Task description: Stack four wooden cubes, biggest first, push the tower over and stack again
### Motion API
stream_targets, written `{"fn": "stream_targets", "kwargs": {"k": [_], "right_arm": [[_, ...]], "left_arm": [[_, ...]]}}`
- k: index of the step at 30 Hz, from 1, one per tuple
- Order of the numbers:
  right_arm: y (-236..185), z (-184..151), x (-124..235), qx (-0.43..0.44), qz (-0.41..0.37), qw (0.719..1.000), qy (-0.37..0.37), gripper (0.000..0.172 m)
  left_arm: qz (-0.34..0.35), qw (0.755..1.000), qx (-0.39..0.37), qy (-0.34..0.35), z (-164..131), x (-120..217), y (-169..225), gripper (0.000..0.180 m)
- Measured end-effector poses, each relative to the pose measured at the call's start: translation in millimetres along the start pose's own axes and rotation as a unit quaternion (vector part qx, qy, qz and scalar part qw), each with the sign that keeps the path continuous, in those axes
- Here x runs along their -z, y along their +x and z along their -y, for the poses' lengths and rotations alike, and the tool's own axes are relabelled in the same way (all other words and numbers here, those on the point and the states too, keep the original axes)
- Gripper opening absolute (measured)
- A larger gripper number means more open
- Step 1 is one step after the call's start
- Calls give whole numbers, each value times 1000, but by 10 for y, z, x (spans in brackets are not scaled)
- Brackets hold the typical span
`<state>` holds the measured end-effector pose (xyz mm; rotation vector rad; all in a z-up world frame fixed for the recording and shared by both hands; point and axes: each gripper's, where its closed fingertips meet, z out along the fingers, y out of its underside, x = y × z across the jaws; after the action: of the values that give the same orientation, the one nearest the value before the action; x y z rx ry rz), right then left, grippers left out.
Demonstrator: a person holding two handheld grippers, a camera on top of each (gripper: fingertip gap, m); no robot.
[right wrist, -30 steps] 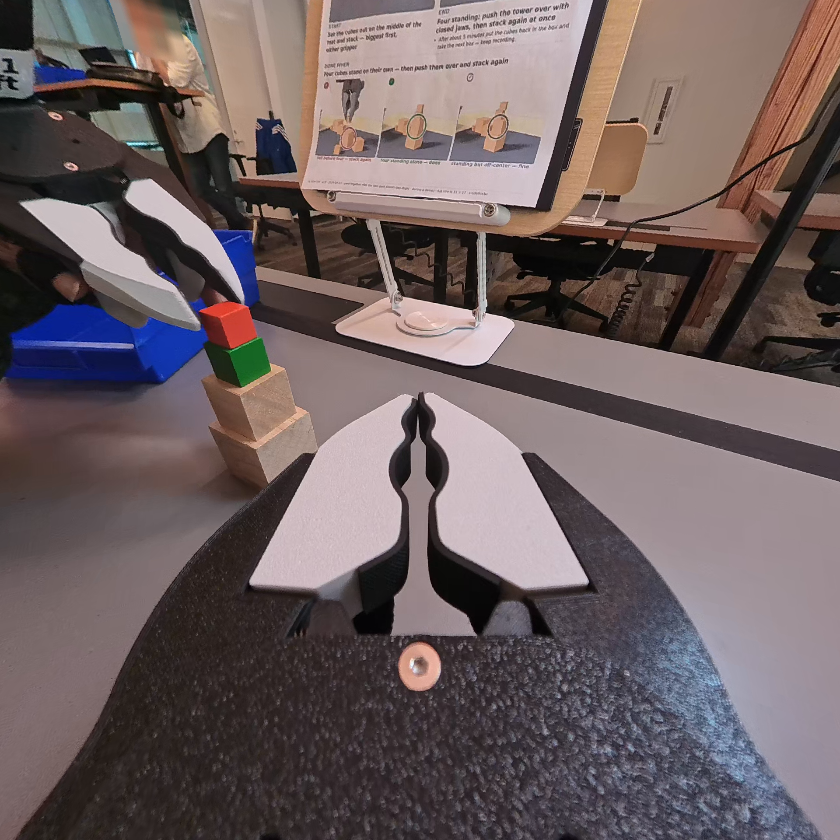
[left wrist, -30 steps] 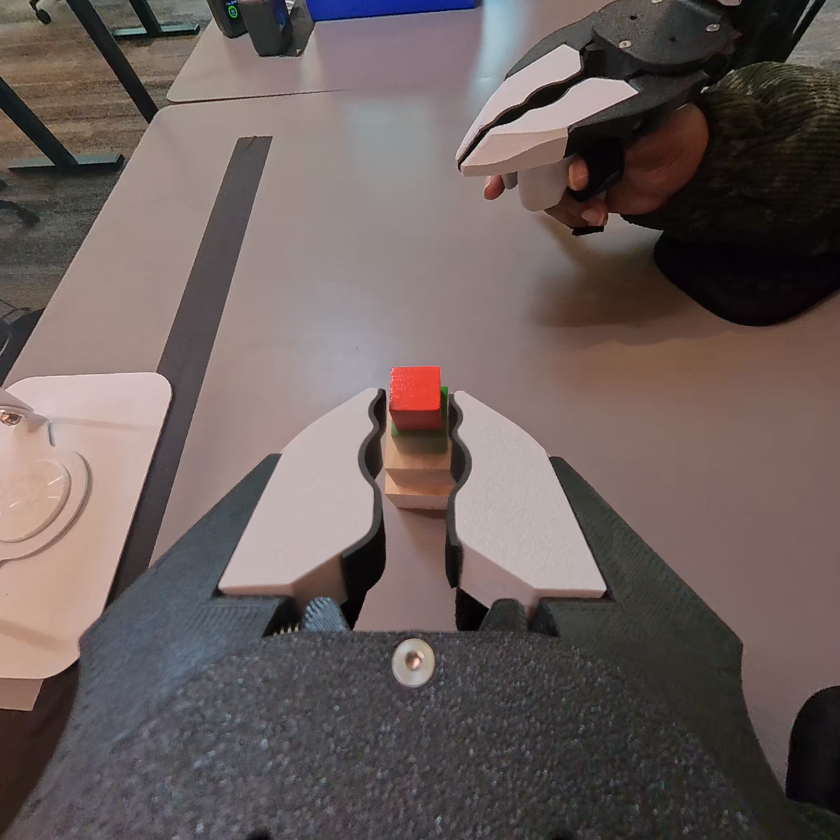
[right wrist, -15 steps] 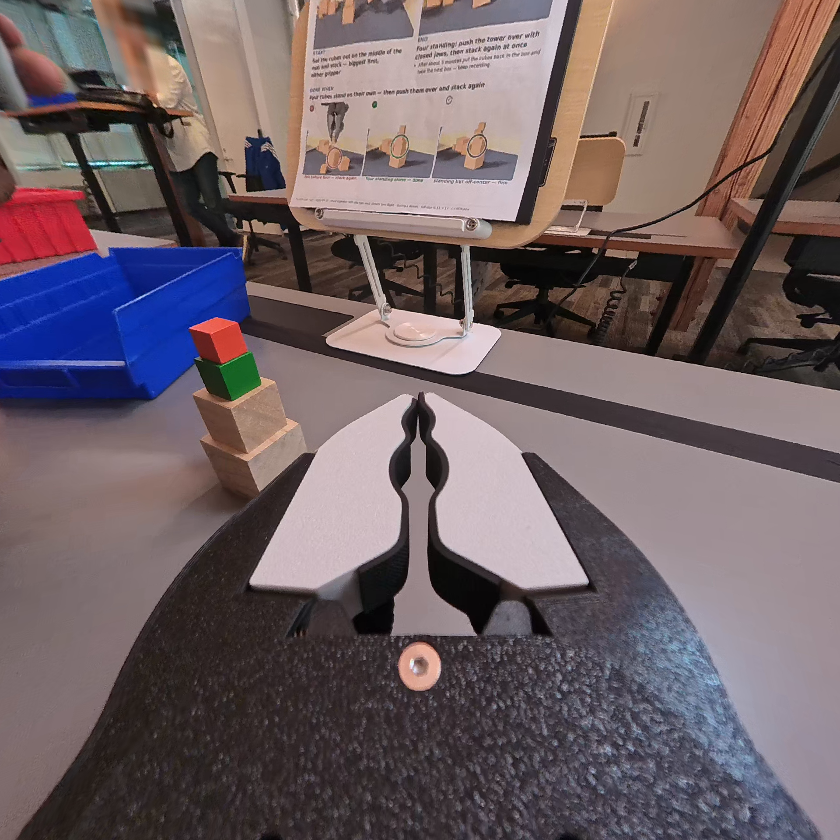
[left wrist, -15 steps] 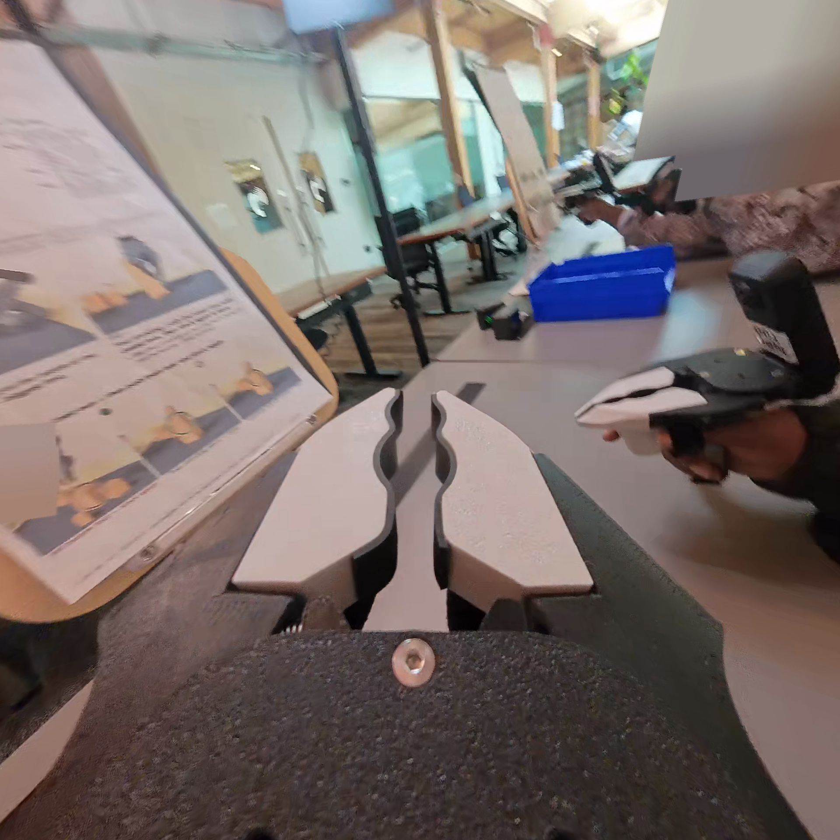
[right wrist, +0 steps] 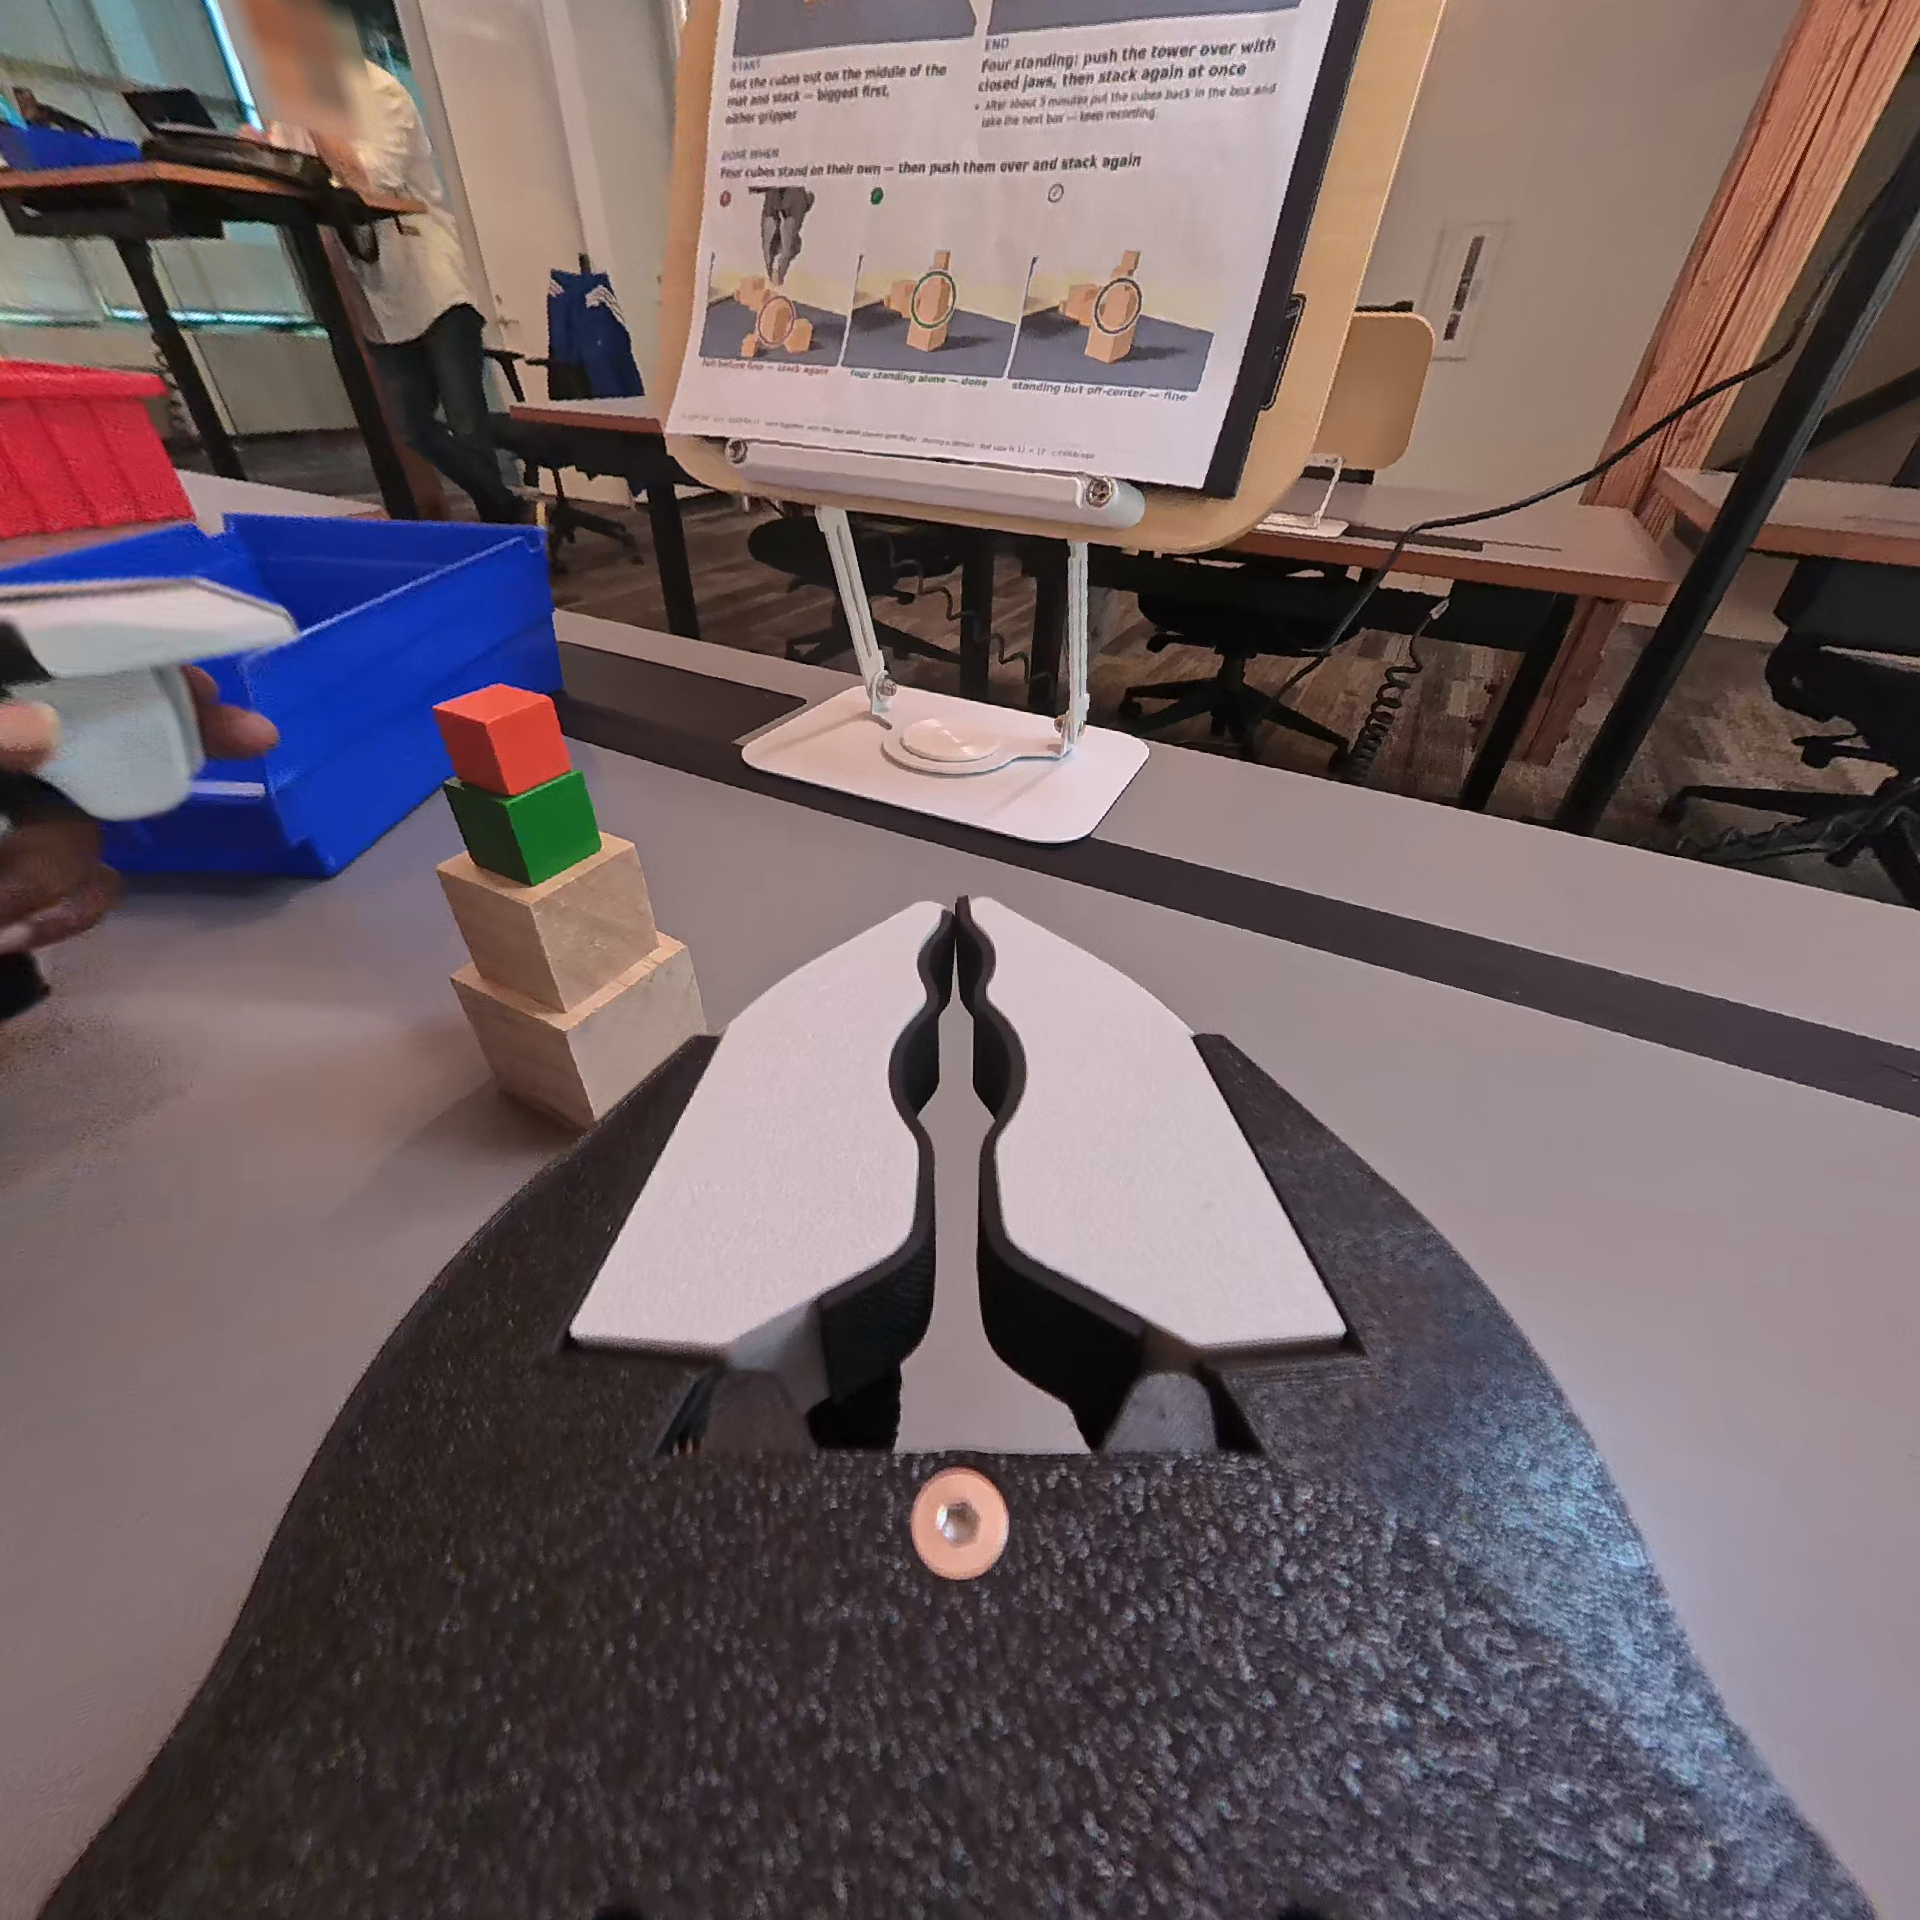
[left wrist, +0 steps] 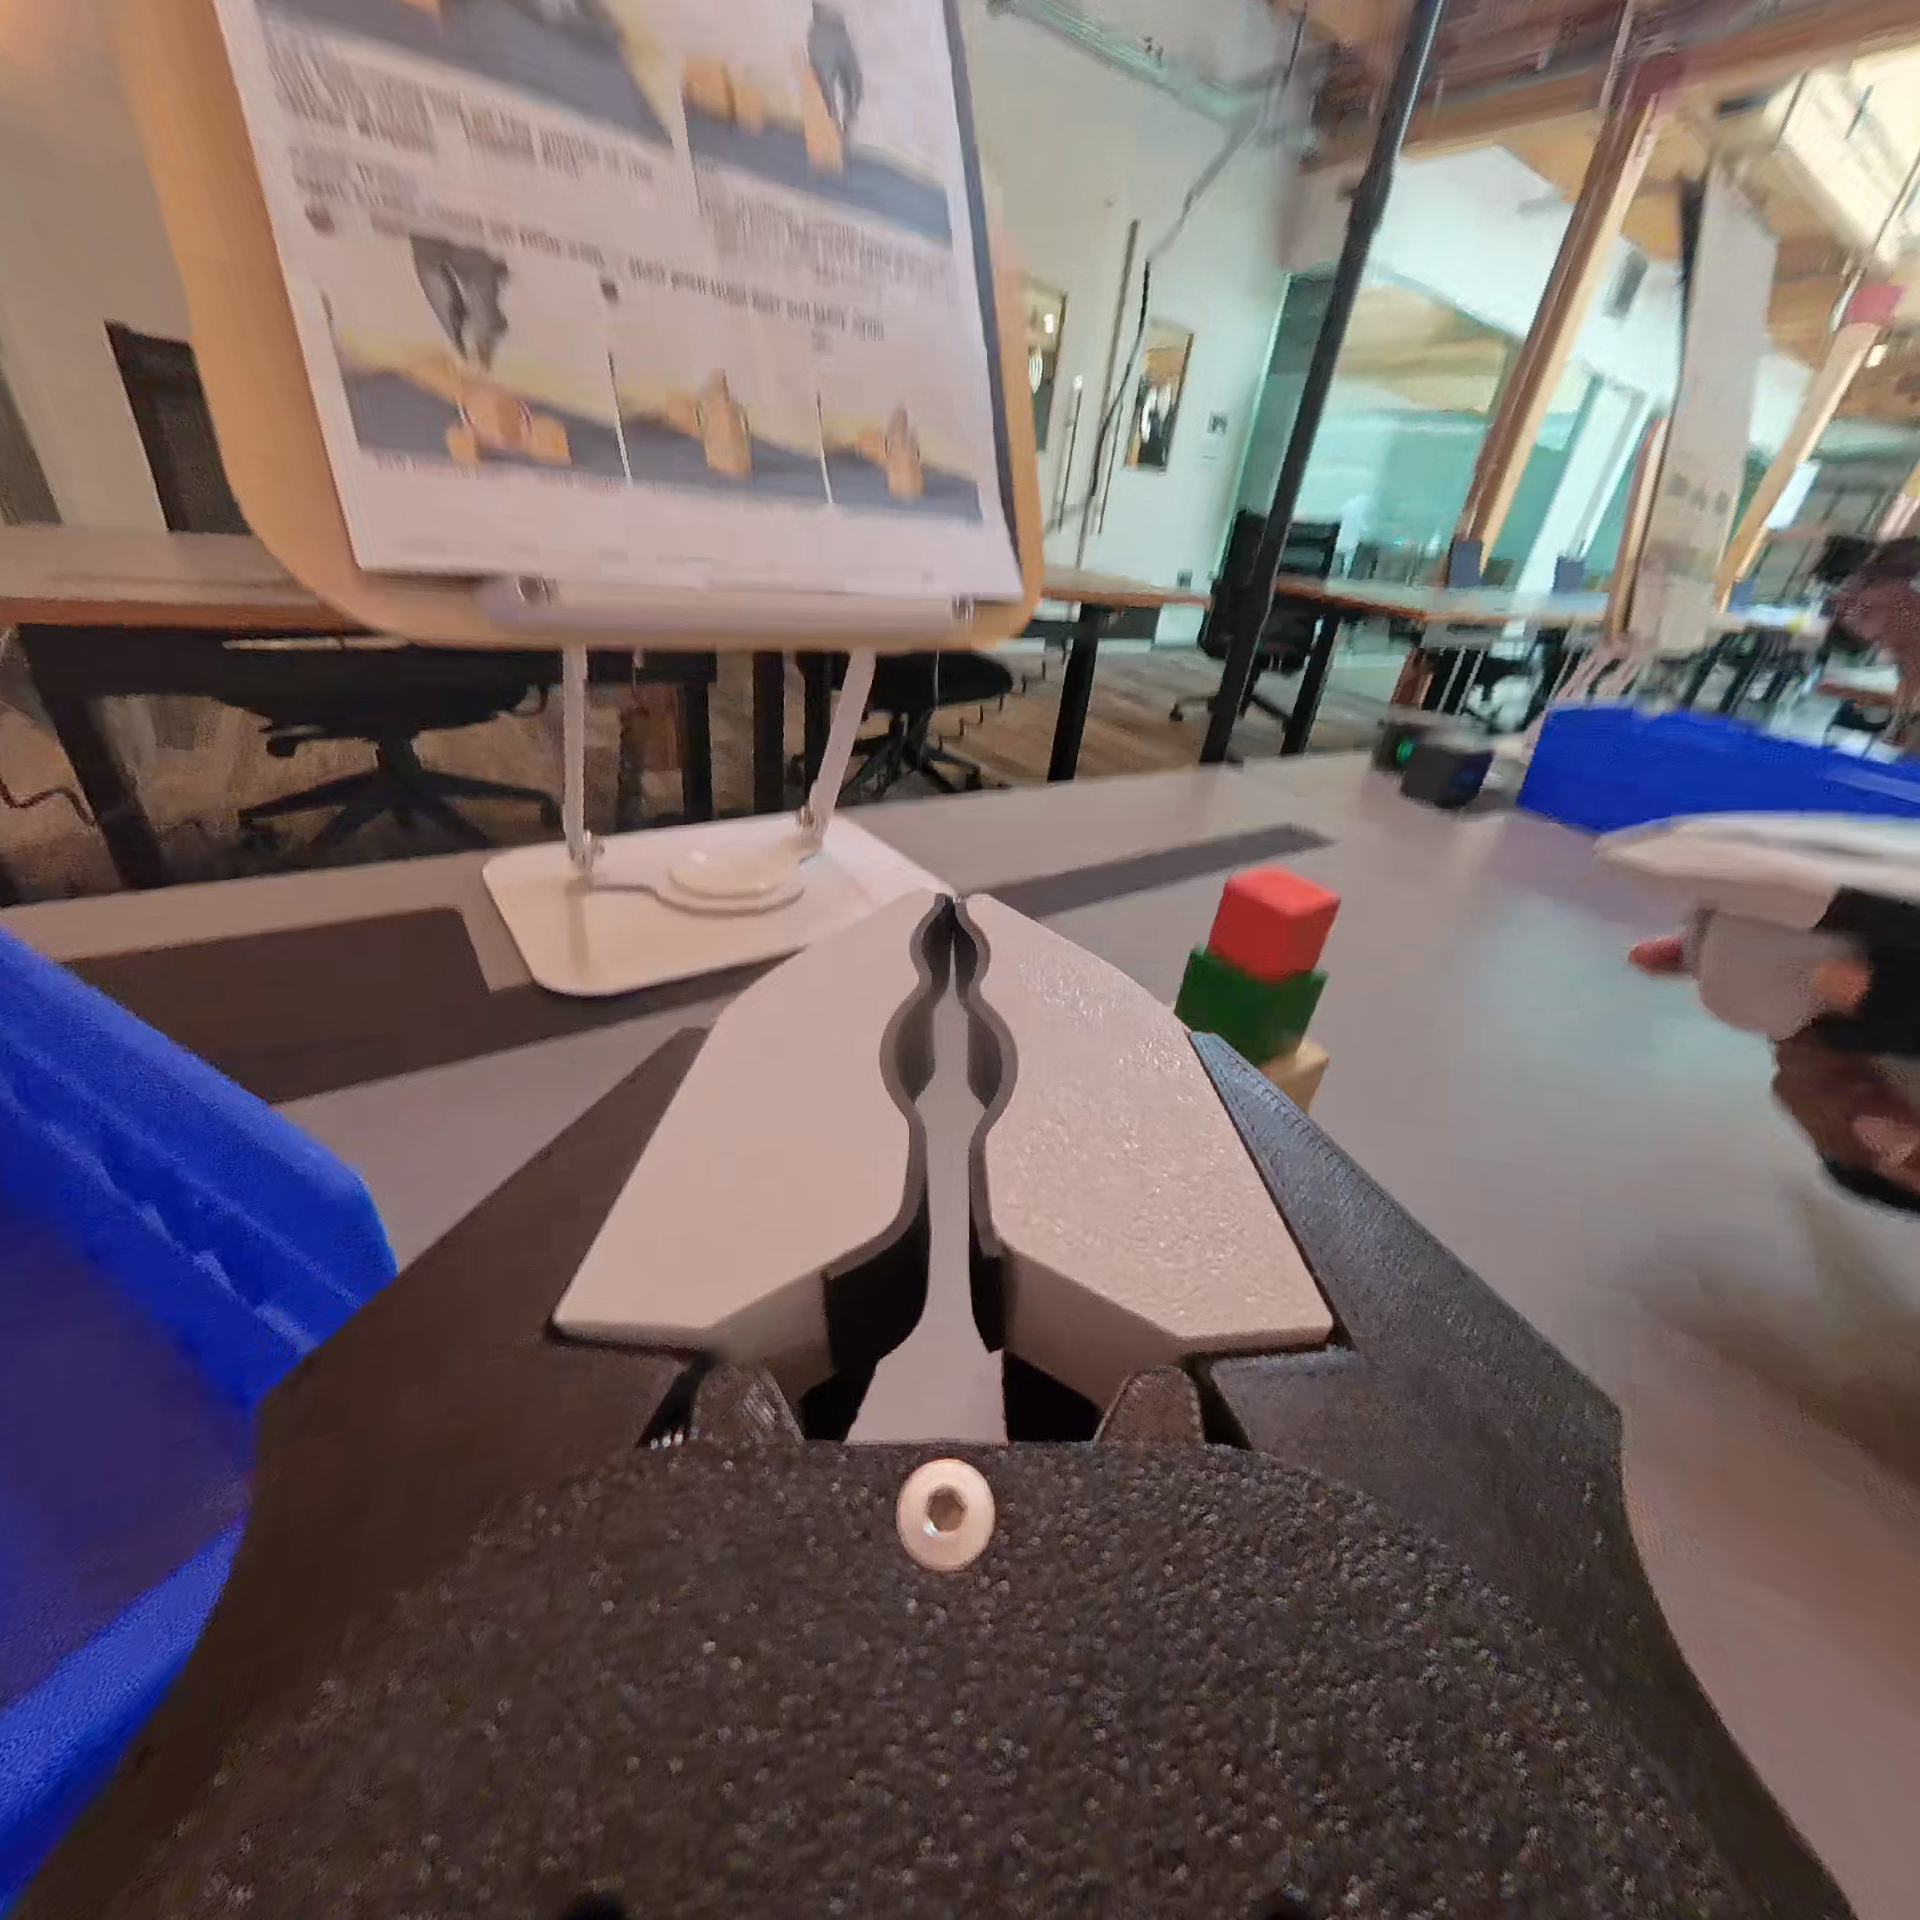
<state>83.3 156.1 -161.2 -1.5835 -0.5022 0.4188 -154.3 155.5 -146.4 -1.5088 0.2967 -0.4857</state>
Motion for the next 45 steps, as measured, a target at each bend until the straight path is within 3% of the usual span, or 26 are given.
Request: {"fn": "stream_targets", "kwargs": {"k": [4, 10, 21, 31, 36, 45], "right_arm": [[-8, -55, -21, 16, -3, 1000, -9, 0], [-321, -219, -116, 49, 50, 997, -36, 0], [-1546, -361, -350, 63, 196, 977, -63, 0], [-2102, -588, -744, 116, 210, 963, -125, 0], [-1881, -696, -915, 154, 156, 963, -158, 0], [-703, -670, -1151, 92, 17, 982, -161, 0]], "left_arm": [[14, 996, -71, -53, -321, -67, -35, 0], [20, 995, -89, -36, -229, -41, 40, 0], [15, 996, -70, -45, -270, -72, 15, 0], [15, 996, -71, -47, -285, -70, 9, 0], [13, 996, -72, -48, -285, -62, 17, 0], [5, 995, -75, -61, -338, -73, 42, 0]]}}
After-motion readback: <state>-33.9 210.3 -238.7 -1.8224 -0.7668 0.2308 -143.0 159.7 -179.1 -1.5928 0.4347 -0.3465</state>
